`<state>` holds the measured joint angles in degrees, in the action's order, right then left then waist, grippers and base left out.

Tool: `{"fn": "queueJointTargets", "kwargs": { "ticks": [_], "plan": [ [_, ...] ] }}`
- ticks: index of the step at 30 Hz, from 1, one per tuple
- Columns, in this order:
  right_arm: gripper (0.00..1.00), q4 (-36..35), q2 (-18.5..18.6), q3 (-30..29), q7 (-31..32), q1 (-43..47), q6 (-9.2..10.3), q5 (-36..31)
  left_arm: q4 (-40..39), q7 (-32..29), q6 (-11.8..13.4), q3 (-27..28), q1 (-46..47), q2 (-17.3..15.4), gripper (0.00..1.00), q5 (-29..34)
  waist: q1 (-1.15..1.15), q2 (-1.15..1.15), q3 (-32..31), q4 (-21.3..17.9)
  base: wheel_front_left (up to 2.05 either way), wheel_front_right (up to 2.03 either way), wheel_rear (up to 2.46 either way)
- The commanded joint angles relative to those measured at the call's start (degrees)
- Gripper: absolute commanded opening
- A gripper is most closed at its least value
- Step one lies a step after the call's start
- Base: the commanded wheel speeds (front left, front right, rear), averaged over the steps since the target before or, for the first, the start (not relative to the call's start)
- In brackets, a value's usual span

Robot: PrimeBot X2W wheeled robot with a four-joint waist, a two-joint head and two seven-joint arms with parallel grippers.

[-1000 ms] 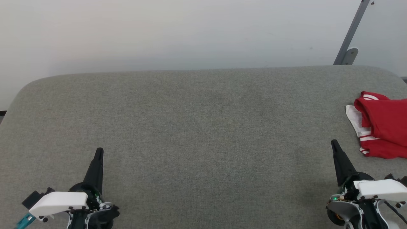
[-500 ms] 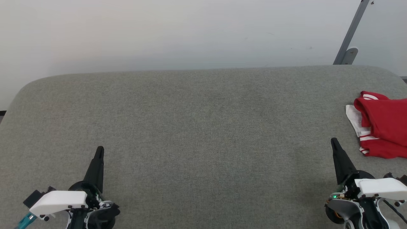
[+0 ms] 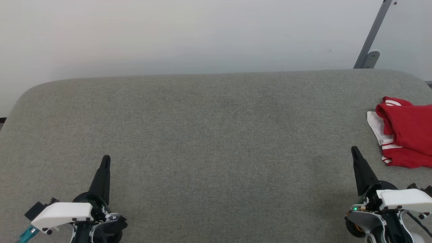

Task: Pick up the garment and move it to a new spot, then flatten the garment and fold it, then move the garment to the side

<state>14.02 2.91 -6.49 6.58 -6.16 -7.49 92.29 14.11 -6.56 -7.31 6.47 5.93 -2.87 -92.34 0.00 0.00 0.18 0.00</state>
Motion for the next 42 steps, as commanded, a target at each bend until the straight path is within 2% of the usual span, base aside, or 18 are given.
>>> {"fn": "queueJointTargets", "kwargs": {
  "ticks": [1,42],
  "plan": [
    [0.00,0.11,-0.07,-0.10,0.10,-0.24,0.00,0.22,0.00,-0.17,-0.32,0.14,0.69,-0.03,0.00,-0.11,0.00,0.00,0.00,0.00,0.00,0.00,0.00],
    [0.00,0.11,-0.07,-0.09,0.09,-0.24,0.00,0.23,0.00,-0.18,-0.33,0.18,0.70,-0.01,0.00,-0.08,0.00,0.00,0.00,0.00,0.00,0.00,0.00]
  ]
}}
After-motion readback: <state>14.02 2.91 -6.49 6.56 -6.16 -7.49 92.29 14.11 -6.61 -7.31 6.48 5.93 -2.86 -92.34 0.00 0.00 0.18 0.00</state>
